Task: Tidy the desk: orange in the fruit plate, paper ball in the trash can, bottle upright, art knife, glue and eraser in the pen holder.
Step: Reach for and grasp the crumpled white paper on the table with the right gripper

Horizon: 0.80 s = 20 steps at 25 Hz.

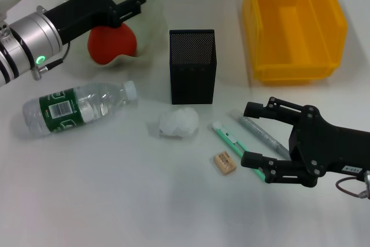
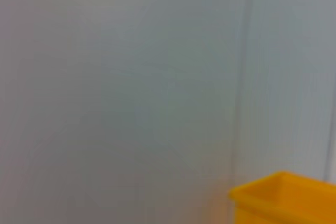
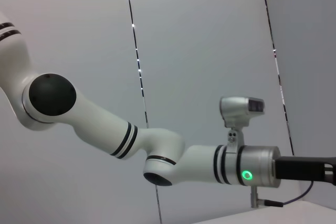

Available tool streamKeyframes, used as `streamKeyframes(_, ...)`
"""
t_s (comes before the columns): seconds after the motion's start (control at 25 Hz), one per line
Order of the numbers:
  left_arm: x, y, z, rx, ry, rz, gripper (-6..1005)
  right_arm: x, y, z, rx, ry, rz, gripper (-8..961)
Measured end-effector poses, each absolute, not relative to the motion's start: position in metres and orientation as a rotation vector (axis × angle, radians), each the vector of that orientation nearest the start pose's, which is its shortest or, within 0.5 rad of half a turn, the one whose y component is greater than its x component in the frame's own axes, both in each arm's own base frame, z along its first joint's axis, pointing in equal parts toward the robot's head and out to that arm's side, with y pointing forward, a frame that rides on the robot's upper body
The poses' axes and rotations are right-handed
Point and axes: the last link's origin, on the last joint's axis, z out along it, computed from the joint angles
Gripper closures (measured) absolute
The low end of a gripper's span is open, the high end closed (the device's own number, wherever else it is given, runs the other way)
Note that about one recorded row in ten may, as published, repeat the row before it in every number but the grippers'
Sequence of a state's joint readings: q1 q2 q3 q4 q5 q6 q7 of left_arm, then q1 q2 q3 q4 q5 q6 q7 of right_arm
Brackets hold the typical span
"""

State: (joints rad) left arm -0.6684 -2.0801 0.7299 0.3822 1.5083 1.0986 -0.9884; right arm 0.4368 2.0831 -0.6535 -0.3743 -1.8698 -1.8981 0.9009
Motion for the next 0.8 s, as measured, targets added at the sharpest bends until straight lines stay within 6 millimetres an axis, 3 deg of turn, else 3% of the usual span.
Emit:
streamKeyframes(0.2, -0.230, 0.383, -0.009, -2.345, -0.410, -0.952, 276, 0.258, 0.249, -0.020, -2.718, 0.258, 1.256, 129)
streamKeyframes(0.4, -0.225, 0.350, -0.009, -2.539, -0.368, -1.043, 273, 0.263, 0.246, -0.017, -2.691, 0.278, 1.254, 130)
streamKeyframes(0.44, -0.225, 0.332, -0.009, -2.637, -0.329, -1.037, 273, 0.264, 0.245, -0.016, -2.682, 0.283, 1.252, 130)
streamKeyframes(0.48, -0.225, 0.332, -0.009, -2.637, -0.329, -1.037, 273, 0.264, 0.245, -0.016, -2.682, 0.283, 1.252, 130)
streamKeyframes(0.64, -0.233, 0.298, -0.004, -2.775, -0.289, -1.057, 272, 0.269, 0.242, -0.012, -2.673, 0.289, 1.235, 130)
streamKeyframes(0.8, -0.247, 0.276, 0.004, -2.826, -0.379, -1.096, 272, 0.273, 0.241, -0.008, -2.666, 0.291, 1.213, 129)
